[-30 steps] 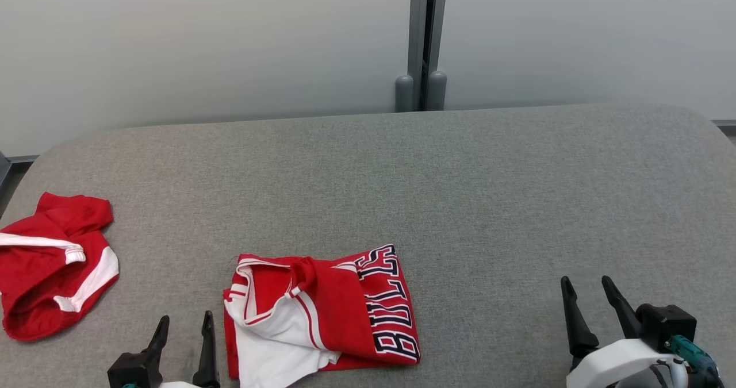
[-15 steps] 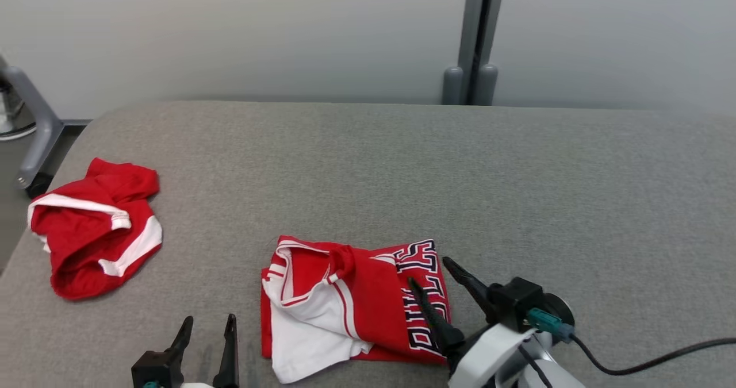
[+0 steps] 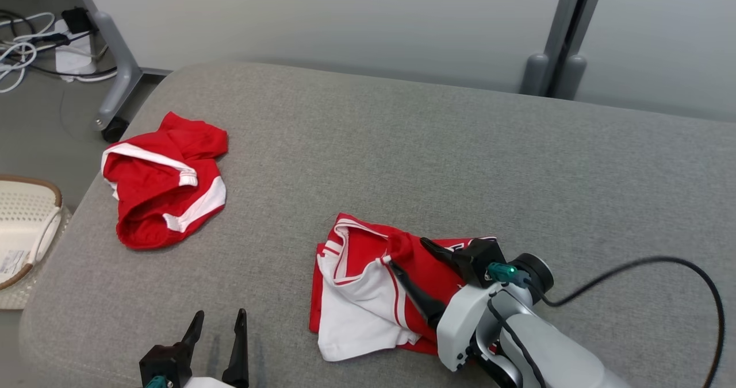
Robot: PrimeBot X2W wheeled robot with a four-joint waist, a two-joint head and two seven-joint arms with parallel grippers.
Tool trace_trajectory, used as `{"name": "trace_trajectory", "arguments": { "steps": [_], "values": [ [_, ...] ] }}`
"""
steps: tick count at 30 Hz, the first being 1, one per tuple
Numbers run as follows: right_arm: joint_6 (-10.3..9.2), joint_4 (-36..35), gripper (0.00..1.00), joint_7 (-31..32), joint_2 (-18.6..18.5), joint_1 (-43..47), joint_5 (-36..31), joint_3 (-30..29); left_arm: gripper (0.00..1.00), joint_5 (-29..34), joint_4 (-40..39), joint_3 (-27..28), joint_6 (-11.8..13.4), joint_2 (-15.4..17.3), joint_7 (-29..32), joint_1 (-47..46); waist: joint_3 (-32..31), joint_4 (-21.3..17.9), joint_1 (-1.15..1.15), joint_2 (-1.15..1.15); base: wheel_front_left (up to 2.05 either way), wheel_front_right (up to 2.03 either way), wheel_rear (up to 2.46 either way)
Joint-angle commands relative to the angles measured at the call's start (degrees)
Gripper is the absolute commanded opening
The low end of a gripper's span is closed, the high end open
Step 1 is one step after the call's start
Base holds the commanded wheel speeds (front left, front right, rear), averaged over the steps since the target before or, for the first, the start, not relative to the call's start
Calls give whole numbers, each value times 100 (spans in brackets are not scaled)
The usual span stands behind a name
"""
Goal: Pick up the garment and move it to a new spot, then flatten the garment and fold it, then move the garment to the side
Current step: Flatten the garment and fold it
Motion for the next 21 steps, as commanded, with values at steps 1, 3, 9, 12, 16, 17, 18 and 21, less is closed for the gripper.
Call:
{"name": "trace_trajectory", "arguments": {
  "steps": [1, 3, 9, 12, 16, 17, 18, 21],
  "values": [
    [-2, 179, 78, 109, -47, -151, 37, 61, 100, -50, -26, -21, 38, 19, 1, -133, 63, 78, 0, 0, 0, 0, 0],
    [-2, 287, 39, 135, -39, -247, 86, 175, 100, -91, -35, -48, 59, 20, 1, -142, 82, 110, 0, 0, 0, 0, 0],
    [-2, 209, 0, -43, -42, -339, 313, 548, 100, -139, -65, -41, 93, 19, 1, -127, 50, 108, 0, 0, 0, 0, 0],
    [-1, -51, 0, -133, -27, -224, 520, 874, 100, -120, -84, -17, 69, 20, 1, -95, -26, 60, 0, 0, 0, 0, 0],
    [-1, -574, 0, -185, -45, -77, 988, 1592, 100, -89, -123, 7, 68, 19, 2, -27, -124, -44, 0, 0, 0, 0, 0],
    [0, -737, 0, -189, -34, -31, 1176, 1840, 100, -78, -121, 24, 56, 19, 2, -23, -144, -78, 0, 0, 0, 0, 0],
    [-1, -779, 35, -188, -38, -20, 1327, 1992, 100, -66, -122, 41, 46, 22, 2, -19, -159, -121, 0, 0, 0, 0, 0],
    [-2, -888, 100, -213, -59, -55, 1749, 2330, 100, -41, -127, 64, 34, 19, 2, -43, -191, -229, 0, 0, 0, 0, 0]
  ]
}}
